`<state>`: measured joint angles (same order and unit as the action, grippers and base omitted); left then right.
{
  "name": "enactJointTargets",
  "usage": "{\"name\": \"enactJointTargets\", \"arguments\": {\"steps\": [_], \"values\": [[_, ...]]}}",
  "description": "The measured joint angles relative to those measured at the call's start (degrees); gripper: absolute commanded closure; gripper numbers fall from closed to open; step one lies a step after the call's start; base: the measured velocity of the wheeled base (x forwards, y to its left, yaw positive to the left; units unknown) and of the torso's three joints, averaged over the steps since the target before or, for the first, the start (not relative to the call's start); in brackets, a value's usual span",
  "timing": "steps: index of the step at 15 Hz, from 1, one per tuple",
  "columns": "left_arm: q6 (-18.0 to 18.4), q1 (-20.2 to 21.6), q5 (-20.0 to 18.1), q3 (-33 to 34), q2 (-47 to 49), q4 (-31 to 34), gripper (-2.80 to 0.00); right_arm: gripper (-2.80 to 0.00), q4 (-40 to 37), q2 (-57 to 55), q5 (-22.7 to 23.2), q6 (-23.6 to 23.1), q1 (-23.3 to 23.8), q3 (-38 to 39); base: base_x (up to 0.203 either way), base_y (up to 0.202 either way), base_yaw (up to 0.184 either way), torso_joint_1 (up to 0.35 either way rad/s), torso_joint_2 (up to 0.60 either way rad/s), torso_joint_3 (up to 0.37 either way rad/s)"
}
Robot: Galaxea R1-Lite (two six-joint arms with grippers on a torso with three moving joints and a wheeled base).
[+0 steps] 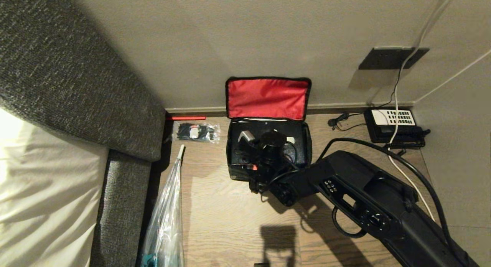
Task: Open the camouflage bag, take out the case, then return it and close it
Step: Lift the black box
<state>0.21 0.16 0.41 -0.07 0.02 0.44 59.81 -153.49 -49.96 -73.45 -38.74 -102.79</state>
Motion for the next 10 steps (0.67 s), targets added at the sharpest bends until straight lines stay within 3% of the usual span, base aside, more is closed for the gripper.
{"name": "enactJointTargets", "arguments": {"steps": [7,8,9,10], "values": [[-0.02,0.00,0.00,-0.02,0.00,0.00,0.00,0.00,-2.23,-4.14,0.67,0.29,1.37,-2.39,0.000,0.000,0.000,0.000,0.00,0.000],[-0.02,0.00,0.00,-0.02,0.00,0.00,0.00,-1.25,-2.58,-4.45,0.69,0.46,1.37,-2.59,0.000,0.000,0.000,0.000,0.00,0.000],[-0.02,0.00,0.00,-0.02,0.00,0.00,0.00,-2.80,-2.93,-4.59,0.71,0.55,1.37,-2.70,0.000,0.000,0.000,0.000,0.00,0.000],[-0.04,0.00,-0.01,-0.02,0.00,0.00,0.00,-2.80,-3.43,-4.67,0.73,0.51,1.32,-2.64,0.000,0.000,0.000,0.000,0.00,0.000]]}}
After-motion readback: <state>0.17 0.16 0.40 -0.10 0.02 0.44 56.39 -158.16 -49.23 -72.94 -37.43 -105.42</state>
